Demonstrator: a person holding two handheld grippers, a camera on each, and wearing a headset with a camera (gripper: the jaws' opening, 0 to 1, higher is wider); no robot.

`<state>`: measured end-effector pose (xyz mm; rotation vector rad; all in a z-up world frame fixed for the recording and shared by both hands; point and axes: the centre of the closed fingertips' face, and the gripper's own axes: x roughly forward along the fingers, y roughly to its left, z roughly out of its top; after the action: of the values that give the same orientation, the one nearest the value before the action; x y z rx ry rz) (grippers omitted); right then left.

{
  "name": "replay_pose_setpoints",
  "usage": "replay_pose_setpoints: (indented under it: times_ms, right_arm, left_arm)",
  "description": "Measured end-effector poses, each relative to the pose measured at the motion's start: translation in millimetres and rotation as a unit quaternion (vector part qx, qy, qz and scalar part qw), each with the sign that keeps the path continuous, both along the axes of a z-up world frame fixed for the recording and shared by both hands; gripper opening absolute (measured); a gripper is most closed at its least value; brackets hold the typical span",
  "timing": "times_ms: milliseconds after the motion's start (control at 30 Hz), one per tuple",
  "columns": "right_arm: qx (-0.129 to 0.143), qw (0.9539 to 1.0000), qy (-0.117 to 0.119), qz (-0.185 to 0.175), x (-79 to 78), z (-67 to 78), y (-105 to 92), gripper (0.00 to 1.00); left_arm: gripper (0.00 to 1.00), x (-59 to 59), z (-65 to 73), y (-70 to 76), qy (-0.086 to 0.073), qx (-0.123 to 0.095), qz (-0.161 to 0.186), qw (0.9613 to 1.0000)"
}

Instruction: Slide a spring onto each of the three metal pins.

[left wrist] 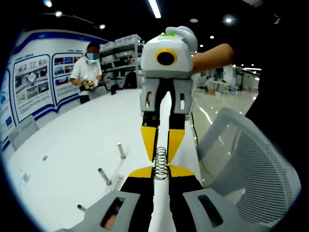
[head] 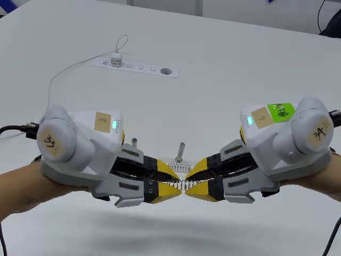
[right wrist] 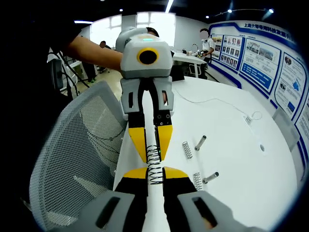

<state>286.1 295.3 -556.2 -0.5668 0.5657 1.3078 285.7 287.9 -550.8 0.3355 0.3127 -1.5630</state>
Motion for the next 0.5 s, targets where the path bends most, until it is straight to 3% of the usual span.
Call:
replay_pose_setpoints:
  times_ms: [133, 200, 333, 500]
  right_arm:
    - [0.009, 0.9999, 0.006, -0.006, 0.5, 0.7, -1.7, 0.13]
    - [-0.006, 0.9999, 0.001, -0.009, 2.8, -4.7, -8.2, 0.15]
    - [0.020, 0.9995, 0.010, -0.020, 2.8, -2.7, -9.4, 0.13]
    - [0.026, 0.9991, 0.022, -0.024, 1.5, -3.3, -8.7, 0.11]
  left_arm:
    - [0.09, -0.3, 3.0, -0.4, 0.004, -0.005, -0.003, 1.0000]
    - [0.09, -1.1, 5.6, -1.2, 0.006, -0.010, -0.005, 0.9999]
    - [0.09, 1.4, 6.6, -1.0, 0.005, -0.011, -0.001, 0.9999]
    - [0.09, 0.6, 6.1, -1.7, 0.008, -0.012, -0.005, 0.9999]
